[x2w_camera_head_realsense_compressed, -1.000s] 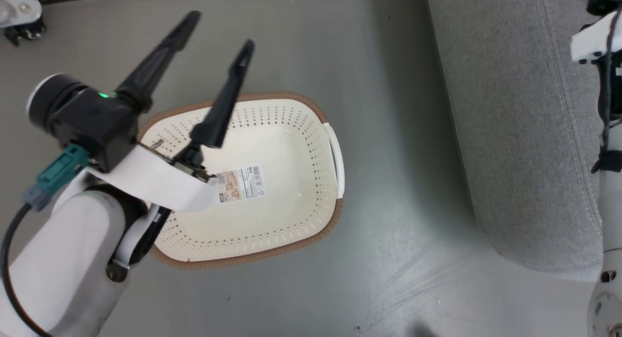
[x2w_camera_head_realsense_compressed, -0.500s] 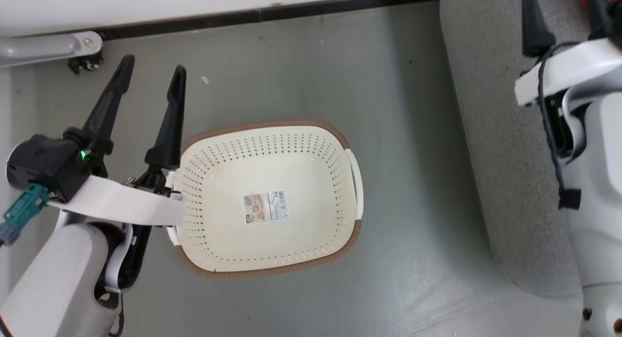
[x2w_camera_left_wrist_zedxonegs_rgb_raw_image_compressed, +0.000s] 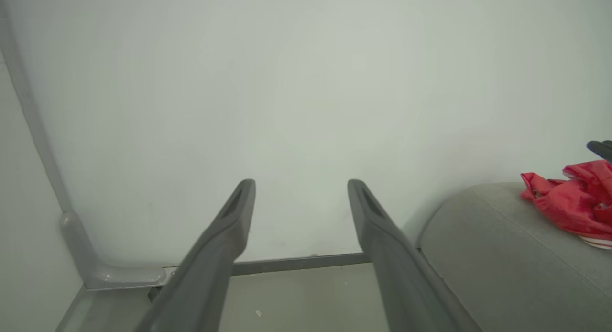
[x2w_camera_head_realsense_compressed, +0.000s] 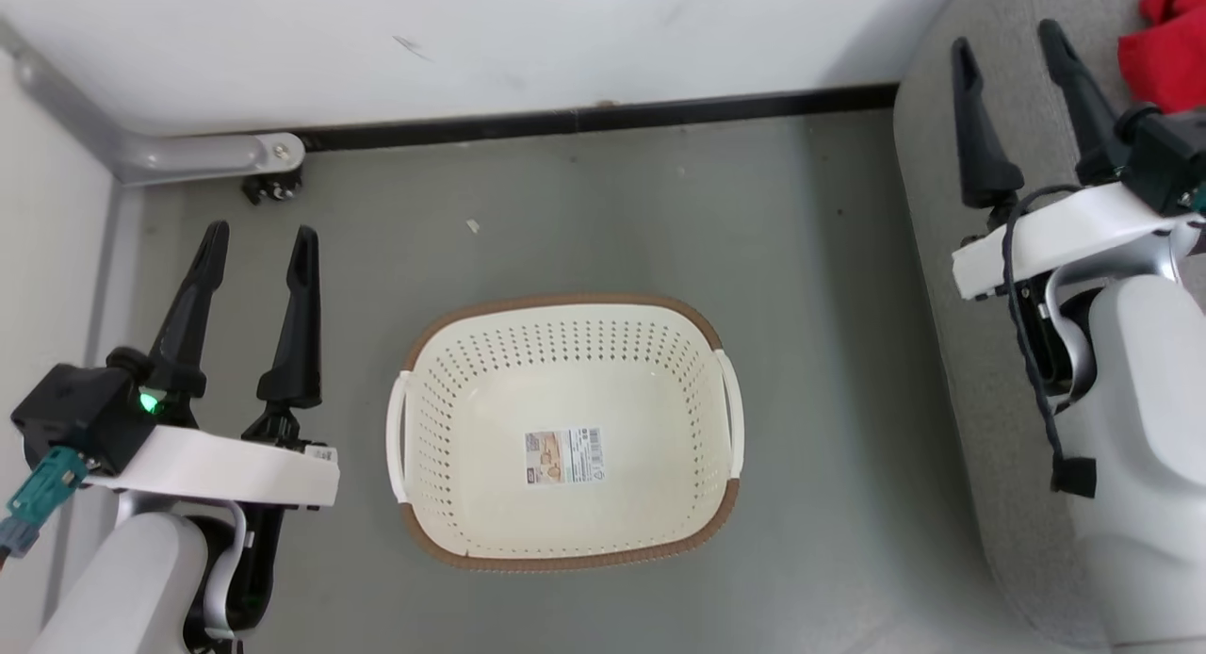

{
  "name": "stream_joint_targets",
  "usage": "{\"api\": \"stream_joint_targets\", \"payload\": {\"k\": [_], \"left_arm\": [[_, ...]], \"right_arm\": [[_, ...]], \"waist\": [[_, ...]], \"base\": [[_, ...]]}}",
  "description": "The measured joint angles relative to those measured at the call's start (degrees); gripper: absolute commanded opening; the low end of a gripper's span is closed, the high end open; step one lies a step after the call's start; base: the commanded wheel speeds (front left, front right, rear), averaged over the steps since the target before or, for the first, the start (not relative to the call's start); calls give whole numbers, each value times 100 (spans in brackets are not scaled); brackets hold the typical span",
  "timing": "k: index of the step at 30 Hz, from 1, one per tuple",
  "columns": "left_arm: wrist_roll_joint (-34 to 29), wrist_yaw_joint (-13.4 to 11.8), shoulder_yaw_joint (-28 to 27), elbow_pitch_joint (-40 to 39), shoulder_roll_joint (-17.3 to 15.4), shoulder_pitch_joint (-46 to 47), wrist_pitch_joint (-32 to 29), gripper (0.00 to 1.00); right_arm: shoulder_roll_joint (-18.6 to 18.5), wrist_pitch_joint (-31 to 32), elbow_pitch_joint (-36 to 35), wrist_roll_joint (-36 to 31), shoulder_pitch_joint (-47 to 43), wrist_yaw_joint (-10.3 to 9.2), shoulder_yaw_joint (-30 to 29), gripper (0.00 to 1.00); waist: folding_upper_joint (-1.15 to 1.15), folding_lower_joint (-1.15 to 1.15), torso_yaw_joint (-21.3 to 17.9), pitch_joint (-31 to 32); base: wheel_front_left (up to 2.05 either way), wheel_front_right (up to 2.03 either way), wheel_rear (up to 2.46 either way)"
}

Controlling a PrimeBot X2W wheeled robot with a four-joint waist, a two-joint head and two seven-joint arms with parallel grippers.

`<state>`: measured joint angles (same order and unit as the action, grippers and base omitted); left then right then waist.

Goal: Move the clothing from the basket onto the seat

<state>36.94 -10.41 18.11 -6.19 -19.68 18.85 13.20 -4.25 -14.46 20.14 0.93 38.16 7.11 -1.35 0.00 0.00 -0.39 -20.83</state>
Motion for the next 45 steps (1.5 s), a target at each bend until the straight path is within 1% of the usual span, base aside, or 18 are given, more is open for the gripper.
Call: {"api": "stream_joint_targets", "payload": {"k": [2,4,6,10,15,22,30,33,37,41,45], "left_arm": [[44,11,-49,18,46,-93,14,100],[44,68,-76,45,73,-172,58,100],[120,176,-80,60,124,-246,59,100],[183,278,-98,102,164,-432,103,100],[14,300,-166,265,105,-697,110,100],[-182,300,-286,423,118,-1062,124,100],[-424,338,-483,436,223,-1293,124,100],[-519,358,-581,438,334,-1466,124,100],[-632,401,-660,480,347,-1664,124,100],[-925,431,-672,527,303,-1836,124,100],[-981,453,-798,533,359,-1967,124,100]], "right_arm": [[8,0,-165,24,-104,0,46,100],[3,0,-310,71,-225,0,85,100],[-8,0,-379,96,-393,0,82,100],[-23,0,-512,160,-805,0,7,100],[-22,0,-717,175,-1289,0,-70,100],[2,0,-1026,322,-1822,0,-101,100],[30,0,-1298,411,-2323,0,-131,100],[37,0,-1448,477,-2575,0,-182,100],[48,0,-1575,503,-2841,-1,-226,100],[70,0,-1647,503,-3105,-1,-300,100],[83,0,-1767,503,-3340,-1,-385,100]], "waist": [[0,0,53,102],[0,0,105,203],[0,0,153,304],[0,0,236,501],[0,0,326,739],[0,0,418,1055],[0,0,481,1371],[0,0,502,1509],[0,0,518,1635],[0,0,529,1749],[0,0,531,1854]], "base": [[0,0,0],[0,0,0],[0,0,0],[0,0,0],[0,0,0],[0,0,0],[0,0,0],[0,0,0],[0,0,0],[0,0,0],[0,0,0]]}}
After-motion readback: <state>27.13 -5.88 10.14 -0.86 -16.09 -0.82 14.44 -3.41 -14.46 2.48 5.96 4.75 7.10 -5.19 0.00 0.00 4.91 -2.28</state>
